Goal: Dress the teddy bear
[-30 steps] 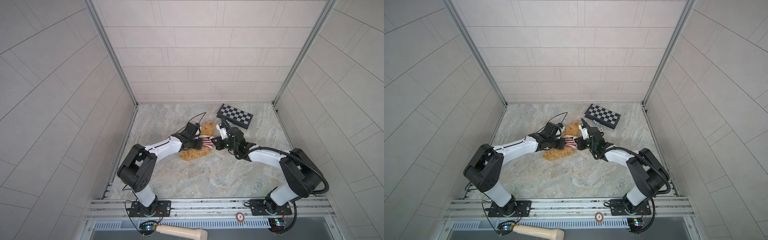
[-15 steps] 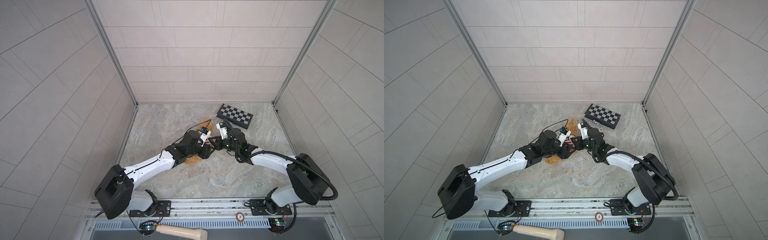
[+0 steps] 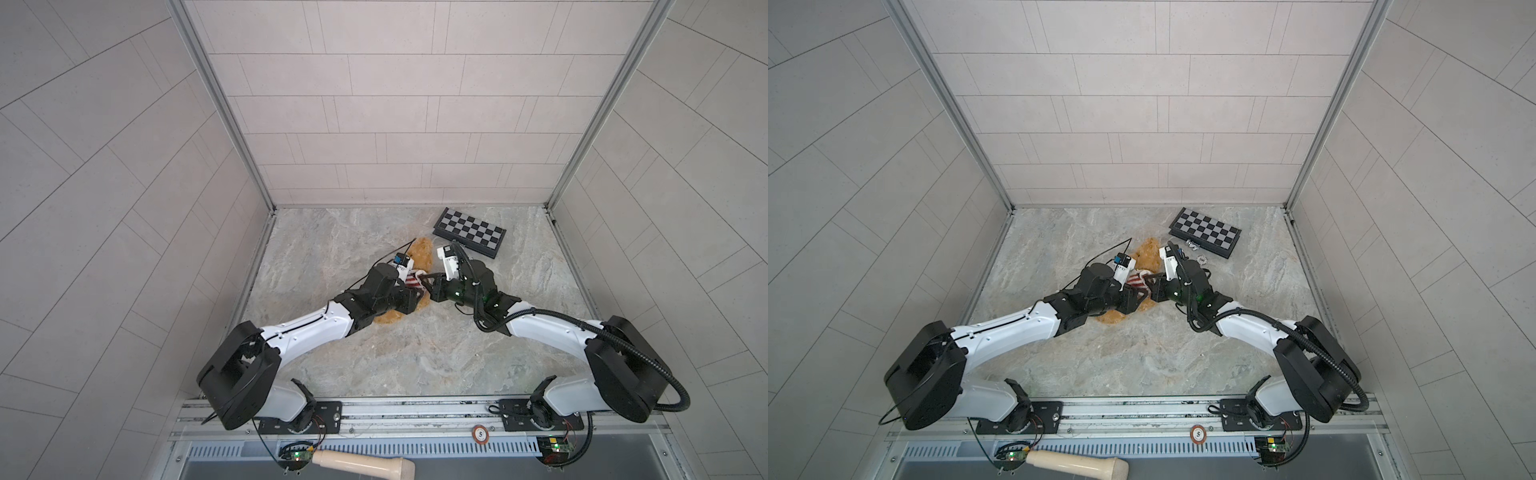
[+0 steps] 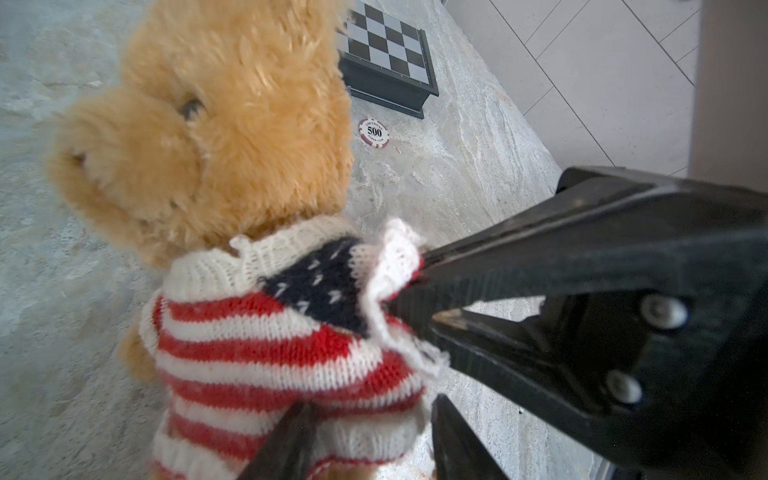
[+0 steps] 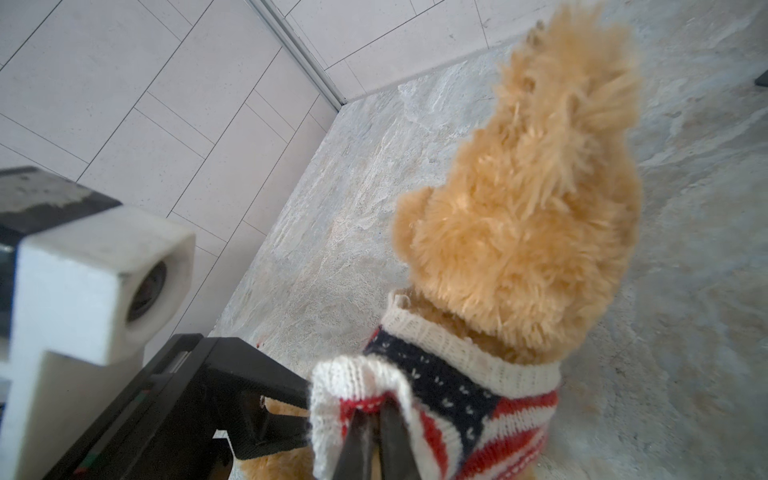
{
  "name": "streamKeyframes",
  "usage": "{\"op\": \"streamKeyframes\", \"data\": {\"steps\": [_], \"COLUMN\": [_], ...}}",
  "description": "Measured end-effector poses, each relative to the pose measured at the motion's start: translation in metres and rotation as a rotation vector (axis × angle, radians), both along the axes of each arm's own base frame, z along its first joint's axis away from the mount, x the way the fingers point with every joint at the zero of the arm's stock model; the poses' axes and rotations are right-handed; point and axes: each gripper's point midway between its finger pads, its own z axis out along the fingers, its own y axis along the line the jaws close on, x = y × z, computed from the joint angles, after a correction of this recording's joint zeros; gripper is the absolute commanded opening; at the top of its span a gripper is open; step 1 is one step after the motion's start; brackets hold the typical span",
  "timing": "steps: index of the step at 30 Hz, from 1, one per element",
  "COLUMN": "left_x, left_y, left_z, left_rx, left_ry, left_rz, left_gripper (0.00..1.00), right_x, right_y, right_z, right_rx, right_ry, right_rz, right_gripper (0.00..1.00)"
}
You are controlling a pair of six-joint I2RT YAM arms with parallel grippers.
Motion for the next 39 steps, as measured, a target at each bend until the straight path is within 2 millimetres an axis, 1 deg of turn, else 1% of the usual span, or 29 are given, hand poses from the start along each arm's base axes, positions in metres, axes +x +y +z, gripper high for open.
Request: {"op": "streamKeyframes", "data": {"steps": [4, 5, 6, 7, 8, 9, 13, 17, 19, 21, 23, 25, 30, 35, 37, 39], "left_x": [0.006, 0.007, 0.008, 0.009, 0.010, 0.010, 0.010, 0.004, 0.003, 0.005, 0.008, 0.007, 0.003, 0.003, 0.003, 0.005], "left_y": [-0.004, -0.005, -0.006, -0.006, -0.007, -0.007, -0.006, 0.001, 0.008, 0.019, 0.031, 0.037, 0.040, 0.040, 0.042, 0.044], "left_z": [-0.009, -0.011, -0.011, -0.012, -0.012, -0.012, -0.012, -0.008, -0.003, -0.003, -0.008, -0.014, -0.022, -0.023, -0.024, -0.024], "left_rx": [0.011, 0.013, 0.016, 0.017, 0.022, 0.025, 0.041, 0.073, 0.080, 0.092, 0.115, 0.139, 0.167, 0.171, 0.179, 0.186], "left_ry": [0.019, 0.022, 0.025, 0.026, 0.025, 0.022, 0.018, 0.009, 0.007, 0.011, 0.029, 0.044, 0.064, 0.067, 0.067, 0.063], "left_rz": [0.009, 0.009, 0.009, 0.012, 0.011, 0.009, 0.000, -0.018, -0.014, 0.002, 0.022, 0.025, 0.016, 0.017, 0.025, 0.034], "left_gripper": [0.36, 0.32, 0.25, 0.13, 0.03, 0.00, 0.00, 0.00, 0.00, 0.00, 0.00, 0.00, 0.00, 0.00, 0.00, 0.00], "right_x": [-0.001, -0.001, -0.001, -0.001, 0.000, 0.000, 0.001, 0.000, -0.001, -0.001, -0.001, -0.003, -0.009, -0.015, -0.012, -0.004], "right_y": [-0.002, -0.003, -0.003, -0.004, -0.004, -0.004, -0.004, -0.008, -0.012, -0.016, -0.019, -0.018, -0.016, -0.009, -0.004, -0.004], "right_z": [-0.005, -0.006, -0.007, -0.006, -0.006, -0.005, -0.005, -0.003, 0.002, 0.007, 0.011, 0.011, 0.011, 0.016, 0.019, 0.019], "right_rx": [0.014, 0.018, 0.019, 0.023, 0.026, 0.029, 0.031, 0.036, 0.046, 0.059, 0.069, 0.074, 0.097, 0.151, 0.219, 0.302], "right_ry": [0.023, 0.027, 0.030, 0.032, 0.032, 0.031, 0.029, 0.033, 0.028, 0.022, 0.021, 0.033, 0.057, 0.079, 0.091, 0.108], "right_rz": [-0.015, -0.020, -0.024, -0.029, -0.032, -0.035, -0.040, -0.030, -0.022, -0.017, -0.008, 0.014, 0.067, 0.136, 0.169, 0.179], "right_gripper": [0.00, 0.00, 0.00, 0.00, 0.00, 0.00, 0.00, 0.00, 0.00, 0.00, 0.00, 0.00, 0.00, 0.00, 0.00, 0.00]}}
